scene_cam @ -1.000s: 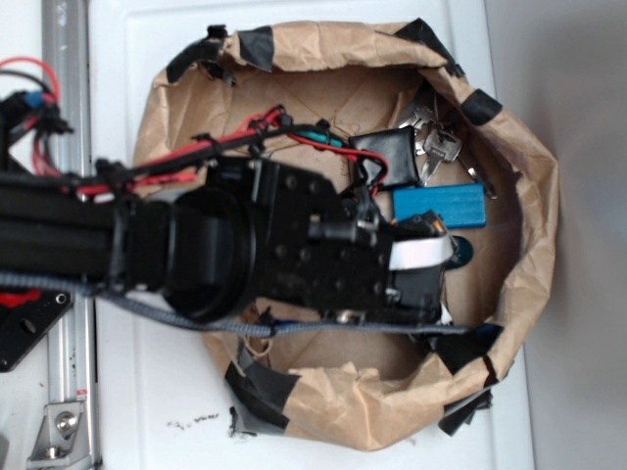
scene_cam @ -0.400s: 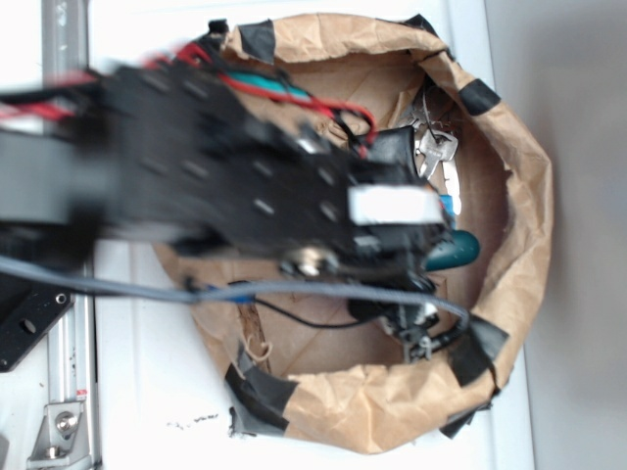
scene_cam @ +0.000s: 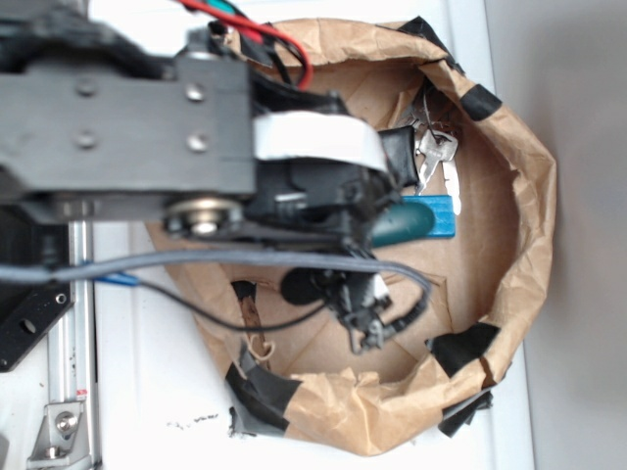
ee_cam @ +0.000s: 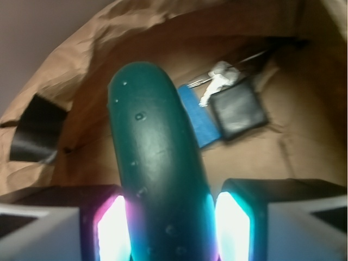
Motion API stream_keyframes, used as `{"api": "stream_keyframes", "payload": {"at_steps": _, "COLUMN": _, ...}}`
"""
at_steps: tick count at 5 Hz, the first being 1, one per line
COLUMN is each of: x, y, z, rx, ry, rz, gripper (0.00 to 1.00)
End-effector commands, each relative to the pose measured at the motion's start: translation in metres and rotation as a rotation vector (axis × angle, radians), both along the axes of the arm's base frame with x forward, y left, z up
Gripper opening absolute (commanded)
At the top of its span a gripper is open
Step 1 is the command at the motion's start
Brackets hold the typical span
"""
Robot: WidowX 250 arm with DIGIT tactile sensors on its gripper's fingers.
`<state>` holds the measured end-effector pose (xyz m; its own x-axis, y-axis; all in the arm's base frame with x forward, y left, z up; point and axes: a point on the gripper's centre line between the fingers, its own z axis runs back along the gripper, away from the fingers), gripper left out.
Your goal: Grab the plastic pickle.
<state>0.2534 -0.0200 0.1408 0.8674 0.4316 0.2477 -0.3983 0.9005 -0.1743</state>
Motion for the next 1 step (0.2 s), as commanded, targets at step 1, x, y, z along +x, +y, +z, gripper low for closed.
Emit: {"api": "stream_keyframes", "payload": {"at_steps": 1, "x": 0.0002, "y": -0.003, "z": 0.0128, "rx": 0.094, "ry": -0.069, "rz": 0.048, "gripper": 0.0}}
